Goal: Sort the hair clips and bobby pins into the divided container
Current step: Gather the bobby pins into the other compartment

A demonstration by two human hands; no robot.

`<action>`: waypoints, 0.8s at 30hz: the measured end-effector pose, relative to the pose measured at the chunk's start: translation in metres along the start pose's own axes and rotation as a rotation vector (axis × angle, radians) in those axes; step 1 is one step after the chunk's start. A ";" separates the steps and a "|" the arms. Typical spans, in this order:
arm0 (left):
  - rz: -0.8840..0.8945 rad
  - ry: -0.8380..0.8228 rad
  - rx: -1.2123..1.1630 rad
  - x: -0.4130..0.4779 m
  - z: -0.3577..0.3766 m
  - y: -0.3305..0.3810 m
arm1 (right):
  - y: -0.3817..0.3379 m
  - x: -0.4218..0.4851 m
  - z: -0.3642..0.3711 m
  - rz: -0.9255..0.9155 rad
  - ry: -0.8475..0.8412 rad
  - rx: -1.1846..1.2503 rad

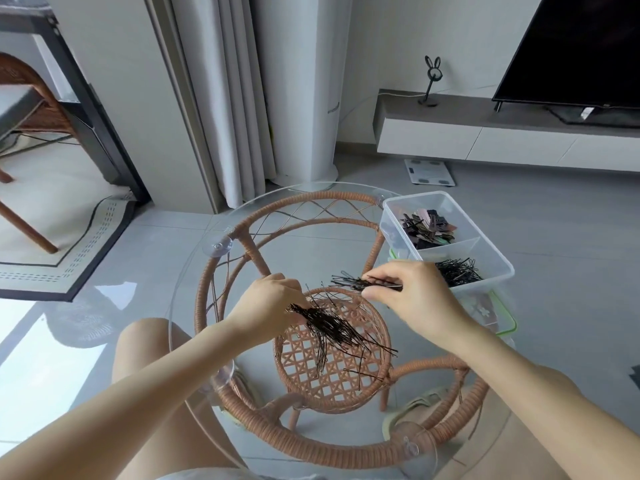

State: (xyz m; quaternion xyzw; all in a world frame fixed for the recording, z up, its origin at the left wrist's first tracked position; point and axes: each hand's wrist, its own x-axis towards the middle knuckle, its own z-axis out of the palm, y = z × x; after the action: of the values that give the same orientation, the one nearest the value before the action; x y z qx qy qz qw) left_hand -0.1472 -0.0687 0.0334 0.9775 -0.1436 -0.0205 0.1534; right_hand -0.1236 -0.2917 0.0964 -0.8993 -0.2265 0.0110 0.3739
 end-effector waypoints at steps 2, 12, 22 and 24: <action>0.064 0.018 0.044 0.002 -0.002 -0.002 | 0.000 0.004 -0.016 0.027 0.027 0.052; 0.299 0.021 0.346 0.011 0.004 -0.010 | 0.048 0.036 -0.109 0.173 -0.088 -0.221; 0.131 -0.016 0.220 0.011 0.013 -0.012 | 0.085 0.054 -0.087 0.209 -0.356 -0.408; 0.080 -0.032 0.176 0.013 0.008 -0.009 | 0.086 0.051 -0.084 0.198 -0.345 -0.412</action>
State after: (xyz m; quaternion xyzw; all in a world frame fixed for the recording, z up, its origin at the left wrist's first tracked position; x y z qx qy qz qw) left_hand -0.1330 -0.0661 0.0234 0.9802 -0.1864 -0.0174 0.0650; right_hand -0.0277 -0.3800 0.1066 -0.9589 -0.1955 0.1539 0.1365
